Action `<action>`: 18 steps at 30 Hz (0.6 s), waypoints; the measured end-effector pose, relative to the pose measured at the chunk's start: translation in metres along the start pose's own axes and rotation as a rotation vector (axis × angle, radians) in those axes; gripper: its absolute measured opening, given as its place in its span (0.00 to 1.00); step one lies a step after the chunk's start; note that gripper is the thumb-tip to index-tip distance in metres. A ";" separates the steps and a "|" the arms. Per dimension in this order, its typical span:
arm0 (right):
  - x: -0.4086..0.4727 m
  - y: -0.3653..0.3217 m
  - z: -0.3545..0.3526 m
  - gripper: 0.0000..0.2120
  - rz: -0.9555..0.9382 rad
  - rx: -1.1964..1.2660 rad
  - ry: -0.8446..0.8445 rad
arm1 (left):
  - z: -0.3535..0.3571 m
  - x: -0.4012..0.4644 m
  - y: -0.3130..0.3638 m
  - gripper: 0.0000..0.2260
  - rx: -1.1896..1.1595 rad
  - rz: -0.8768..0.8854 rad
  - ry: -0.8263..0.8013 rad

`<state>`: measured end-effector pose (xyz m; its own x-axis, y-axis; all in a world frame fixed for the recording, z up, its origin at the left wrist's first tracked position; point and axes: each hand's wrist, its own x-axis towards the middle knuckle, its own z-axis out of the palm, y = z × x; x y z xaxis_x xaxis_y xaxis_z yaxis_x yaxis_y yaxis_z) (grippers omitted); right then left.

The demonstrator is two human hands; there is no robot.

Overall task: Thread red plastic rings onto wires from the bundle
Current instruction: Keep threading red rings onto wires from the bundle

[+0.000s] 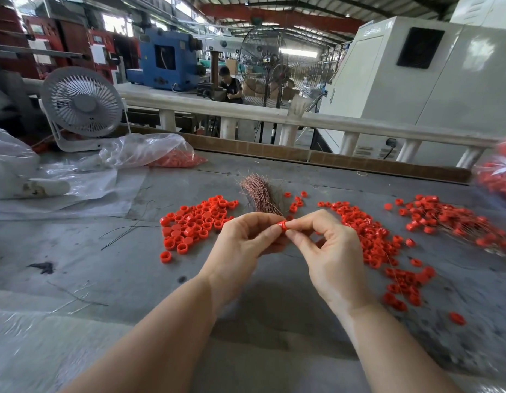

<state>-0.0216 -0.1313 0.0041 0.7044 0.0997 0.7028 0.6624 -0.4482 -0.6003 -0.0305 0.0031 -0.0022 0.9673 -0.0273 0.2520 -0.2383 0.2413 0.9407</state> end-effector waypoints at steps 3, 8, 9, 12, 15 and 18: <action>0.000 0.000 0.000 0.06 -0.028 -0.002 0.005 | 0.000 0.000 0.000 0.06 -0.043 -0.017 0.004; 0.000 -0.001 -0.001 0.05 -0.079 -0.023 0.015 | 0.000 0.000 0.002 0.07 -0.122 -0.077 -0.020; 0.000 -0.001 -0.001 0.05 -0.088 -0.033 0.017 | 0.000 0.000 0.003 0.07 -0.133 -0.086 -0.026; 0.000 -0.003 -0.001 0.05 -0.119 -0.082 0.015 | -0.001 0.000 0.003 0.07 -0.157 -0.102 -0.029; 0.000 -0.005 -0.001 0.05 -0.145 -0.151 0.014 | -0.001 0.000 0.003 0.07 -0.165 -0.108 -0.023; 0.000 -0.007 0.000 0.05 -0.169 -0.212 0.009 | -0.001 0.001 0.002 0.06 -0.168 -0.114 -0.012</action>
<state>-0.0257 -0.1281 0.0080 0.5856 0.1813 0.7900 0.7013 -0.6021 -0.3817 -0.0302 0.0047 -0.0008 0.9859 -0.0751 0.1498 -0.1086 0.3948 0.9123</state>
